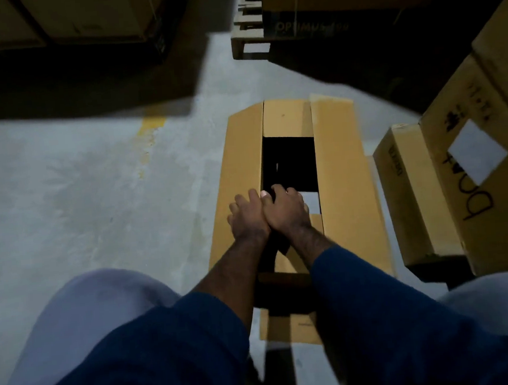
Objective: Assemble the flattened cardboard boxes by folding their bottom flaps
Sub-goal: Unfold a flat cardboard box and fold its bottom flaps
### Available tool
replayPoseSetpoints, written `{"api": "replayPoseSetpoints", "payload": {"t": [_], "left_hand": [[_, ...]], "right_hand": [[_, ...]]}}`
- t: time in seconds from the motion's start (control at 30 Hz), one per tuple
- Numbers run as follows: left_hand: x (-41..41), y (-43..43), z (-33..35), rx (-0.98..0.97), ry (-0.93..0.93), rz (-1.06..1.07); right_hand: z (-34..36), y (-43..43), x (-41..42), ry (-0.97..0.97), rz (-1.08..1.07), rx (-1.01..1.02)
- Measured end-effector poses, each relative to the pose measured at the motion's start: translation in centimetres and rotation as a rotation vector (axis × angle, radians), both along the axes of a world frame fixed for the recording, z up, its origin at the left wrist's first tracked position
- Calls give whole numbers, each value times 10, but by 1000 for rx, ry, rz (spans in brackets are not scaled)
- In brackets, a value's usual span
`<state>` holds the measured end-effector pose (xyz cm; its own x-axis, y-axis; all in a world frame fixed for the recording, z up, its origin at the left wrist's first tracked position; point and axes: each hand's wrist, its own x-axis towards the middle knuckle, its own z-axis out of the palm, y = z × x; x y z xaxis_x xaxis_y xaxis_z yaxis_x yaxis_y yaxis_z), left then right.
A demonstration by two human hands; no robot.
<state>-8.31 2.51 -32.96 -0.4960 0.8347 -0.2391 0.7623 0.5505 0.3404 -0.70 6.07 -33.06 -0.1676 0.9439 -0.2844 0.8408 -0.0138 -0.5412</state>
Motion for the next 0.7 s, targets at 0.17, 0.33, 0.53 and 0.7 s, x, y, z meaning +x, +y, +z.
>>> {"api": "replayPoseSetpoints", "payload": {"t": [0.17,0.33,0.53,0.7], "left_hand": [[15,-51,29,-11,-70,-32],[36,-89,56,-84,-194,-174],[56,-121,72,-17,-280,-83],[65,-112,68,12,-292,-150]], "right_hand": [[11,-47,36,79,57,-87],[19,-91,72,14,95,-159],[51,-105,80,-319,84,129],[62,-87,121,-440,-91,183]]}}
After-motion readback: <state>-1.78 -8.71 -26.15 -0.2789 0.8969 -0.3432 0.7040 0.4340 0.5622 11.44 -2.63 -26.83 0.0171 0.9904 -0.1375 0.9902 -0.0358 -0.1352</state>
